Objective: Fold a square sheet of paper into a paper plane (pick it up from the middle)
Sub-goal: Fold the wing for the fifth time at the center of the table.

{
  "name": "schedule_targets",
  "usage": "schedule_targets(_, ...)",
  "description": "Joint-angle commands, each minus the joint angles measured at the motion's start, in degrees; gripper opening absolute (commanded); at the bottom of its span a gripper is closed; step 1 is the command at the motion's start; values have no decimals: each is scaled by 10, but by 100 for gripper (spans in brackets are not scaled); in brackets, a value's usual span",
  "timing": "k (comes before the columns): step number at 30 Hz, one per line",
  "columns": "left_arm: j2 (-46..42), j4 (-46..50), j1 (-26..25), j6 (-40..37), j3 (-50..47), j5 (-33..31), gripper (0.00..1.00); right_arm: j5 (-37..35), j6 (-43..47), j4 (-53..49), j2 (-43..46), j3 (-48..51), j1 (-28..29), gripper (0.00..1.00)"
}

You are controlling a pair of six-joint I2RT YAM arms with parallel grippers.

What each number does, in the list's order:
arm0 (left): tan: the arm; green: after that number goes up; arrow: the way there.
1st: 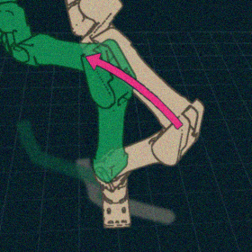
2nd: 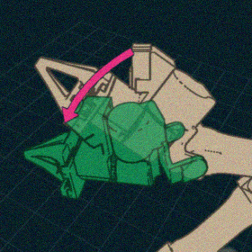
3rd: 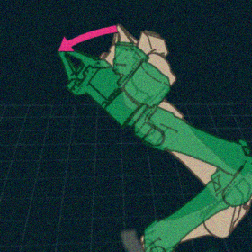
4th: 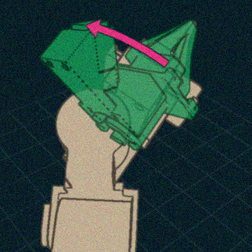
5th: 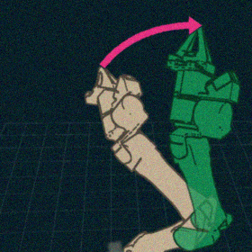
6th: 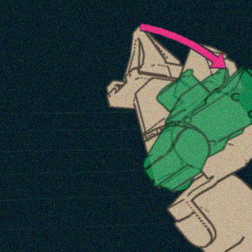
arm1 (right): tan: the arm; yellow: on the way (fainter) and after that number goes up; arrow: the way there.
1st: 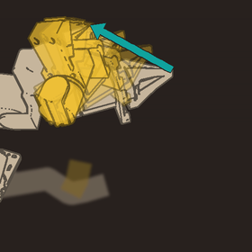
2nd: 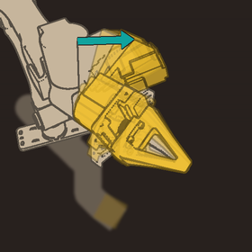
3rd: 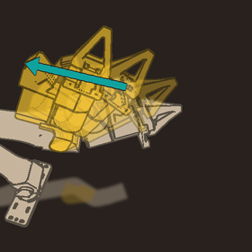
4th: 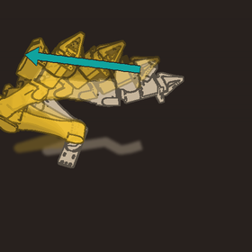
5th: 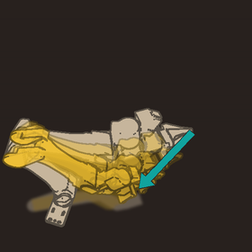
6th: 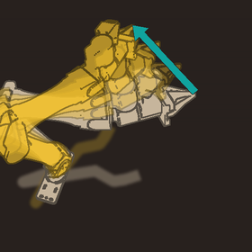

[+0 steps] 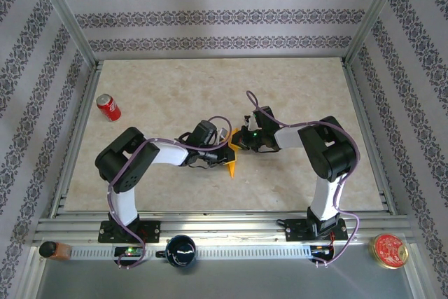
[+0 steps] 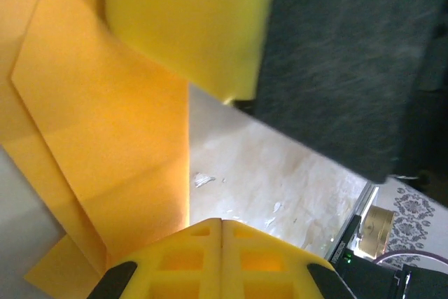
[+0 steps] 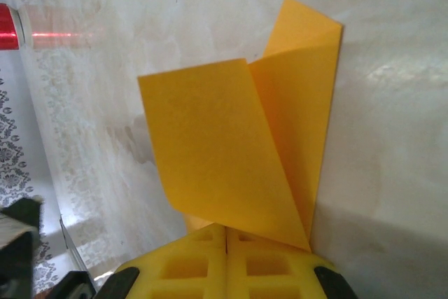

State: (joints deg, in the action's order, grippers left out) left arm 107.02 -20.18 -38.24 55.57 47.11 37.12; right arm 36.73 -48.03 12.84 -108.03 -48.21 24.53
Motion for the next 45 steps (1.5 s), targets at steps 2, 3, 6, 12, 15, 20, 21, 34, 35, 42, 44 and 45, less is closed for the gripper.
schedule_targets(2,14,-35,-3,11,-21,27,0,-35,2,-74,-15,22,7,6)
schedule_targets(3,15,-37,-4,12,-25,30,0,-36,2,-75,-15,22,6,6)
schedule_targets(6,22,-39,-9,14,-35,39,0,-38,2,-77,-15,22,6,6)
schedule_targets(12,19,-31,-21,11,-55,43,0,-42,6,-83,-16,22,6,6)
schedule_targets(15,2,29,-28,-16,-46,32,0,-46,7,-86,-14,22,6,6)
schedule_targets(20,-17,221,-51,-114,15,-19,0,-49,8,-90,-14,22,3,6)
schedule_targets(21,-17,254,-58,-133,28,-33,0,-50,10,-90,-13,22,3,6)
schedule_targets(34,-32,351,-99,-174,56,-65,0,-53,11,-92,-14,25,3,6)
schedule_targets(35,-35,344,-101,-172,52,-61,0,-53,11,-91,-15,25,3,6)
schedule_targets(42,-56,278,-104,-142,10,-28,0,-52,11,-91,-16,23,3,5)
schedule_targets(44,-67,260,-104,-135,4,-20,0,-52,10,-91,-16,23,3,5)
schedule_targets(45,-78,255,-104,-132,3,-23,0,-51,10,-91,-17,23,3,5)
